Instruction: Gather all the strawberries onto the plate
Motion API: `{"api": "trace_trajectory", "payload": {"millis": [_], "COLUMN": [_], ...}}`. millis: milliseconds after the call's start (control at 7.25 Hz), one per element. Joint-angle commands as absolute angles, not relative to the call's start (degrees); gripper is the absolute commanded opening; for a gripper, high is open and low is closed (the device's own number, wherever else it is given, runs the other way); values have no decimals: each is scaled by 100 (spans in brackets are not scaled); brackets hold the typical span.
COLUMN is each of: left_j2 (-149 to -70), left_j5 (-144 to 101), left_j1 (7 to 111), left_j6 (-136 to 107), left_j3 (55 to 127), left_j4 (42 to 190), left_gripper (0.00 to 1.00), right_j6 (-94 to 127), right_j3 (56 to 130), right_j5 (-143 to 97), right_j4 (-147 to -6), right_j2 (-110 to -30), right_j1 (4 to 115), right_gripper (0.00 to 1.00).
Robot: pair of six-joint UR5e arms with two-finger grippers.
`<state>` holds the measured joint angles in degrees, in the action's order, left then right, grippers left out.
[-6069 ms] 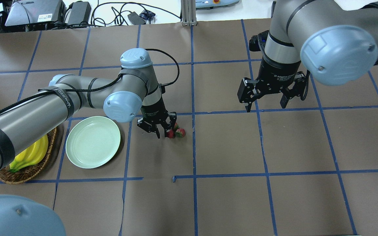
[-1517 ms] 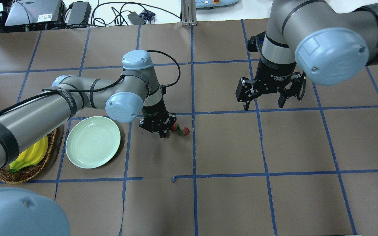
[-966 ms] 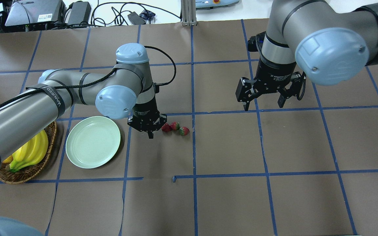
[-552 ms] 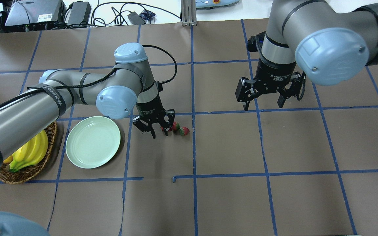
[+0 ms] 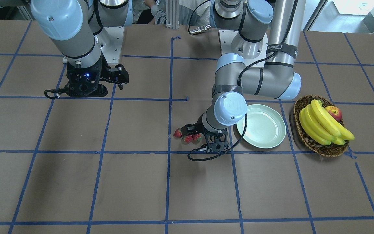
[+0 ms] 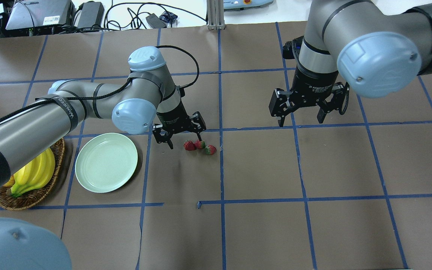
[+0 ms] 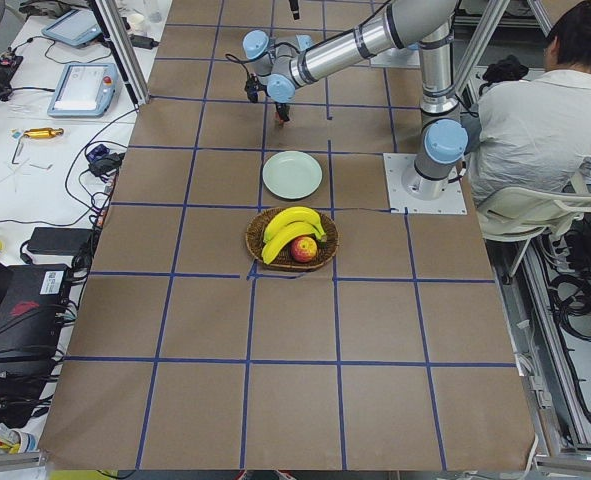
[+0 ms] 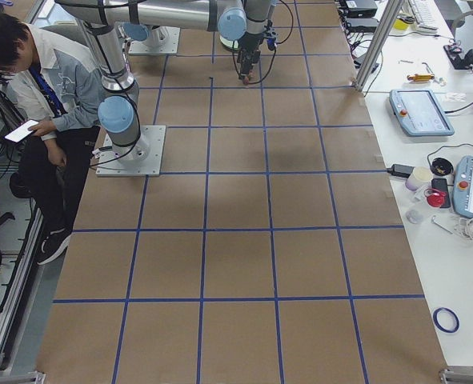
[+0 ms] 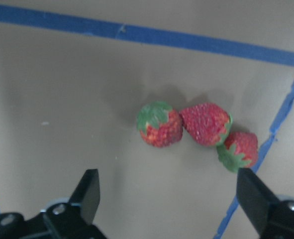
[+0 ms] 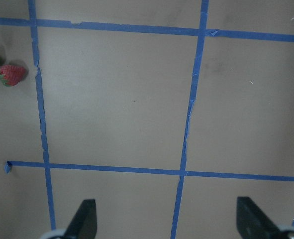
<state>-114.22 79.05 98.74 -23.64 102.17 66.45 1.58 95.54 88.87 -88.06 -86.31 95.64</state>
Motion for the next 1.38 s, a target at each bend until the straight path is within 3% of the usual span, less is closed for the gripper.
{"api": "trace_trajectory", "payload": {"millis": [0, 414, 1103, 1241], "left_j2": [-11443, -11496, -11592, -11671], "left_j5": [7901, 7893, 7646, 7638], "left_j1": [9677, 9677, 9703, 9729], "left_j6": [-3903, -5665, -6135, -6100], "left_j3": [10283, 10423, 10477, 10477], "left_j4": [6496, 6451, 6082, 5995], "left_gripper": [98, 98, 97, 89], "right_j6": [158, 158, 158, 158], "right_j3": [9554, 9554, 9554, 9554], "right_j5": [8895, 8895, 8903, 8903], "right_j4": [-8807, -8798, -8798, -8798], "right_j2": [-8631, -8631, -8631, -8631], "right_j1": [9571, 9580, 9589, 9589], "right_gripper": [100, 100, 100, 100]}}
